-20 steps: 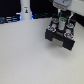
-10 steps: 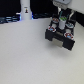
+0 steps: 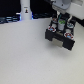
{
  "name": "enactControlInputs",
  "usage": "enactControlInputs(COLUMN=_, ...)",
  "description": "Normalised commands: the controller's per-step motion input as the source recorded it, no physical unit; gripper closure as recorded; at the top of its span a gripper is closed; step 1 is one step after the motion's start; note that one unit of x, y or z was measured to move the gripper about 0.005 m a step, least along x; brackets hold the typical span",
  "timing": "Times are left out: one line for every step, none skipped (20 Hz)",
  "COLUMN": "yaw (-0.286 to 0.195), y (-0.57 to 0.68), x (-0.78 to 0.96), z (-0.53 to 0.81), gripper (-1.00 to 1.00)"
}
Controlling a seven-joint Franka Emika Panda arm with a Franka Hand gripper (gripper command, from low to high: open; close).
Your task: Open the kcup holder, insert the kcup into the holder, and close the kcup holder
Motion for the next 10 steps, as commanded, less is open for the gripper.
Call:
enactControlInputs(yaw=0.032, y=0.13, x=0.11, z=-0.18, gripper=1.00)
enactControlInputs(yaw=0.031, y=0.13, x=0.12, z=-0.17, gripper=1.00)
enactControlInputs(yaw=0.036, y=0.17, x=0.06, z=-0.05, gripper=1.00)
enactControlInputs(yaw=0.038, y=0.17, x=0.08, z=-0.03, gripper=1.00)
enactControlInputs(yaw=0.036, y=0.17, x=0.06, z=0.20, gripper=-1.00)
enactControlInputs(yaw=0.047, y=0.15, x=0.08, z=0.10, gripper=-1.00)
enactControlInputs(yaw=0.051, y=0.14, x=0.09, z=0.18, gripper=-1.00)
enactControlInputs(yaw=0.075, y=0.06, x=0.14, z=0.38, gripper=-1.00)
enactControlInputs(yaw=0.072, y=0.05, x=0.15, z=0.40, gripper=-1.00)
enactControlInputs(yaw=0.029, y=0.10, x=0.11, z=0.35, gripper=-1.00)
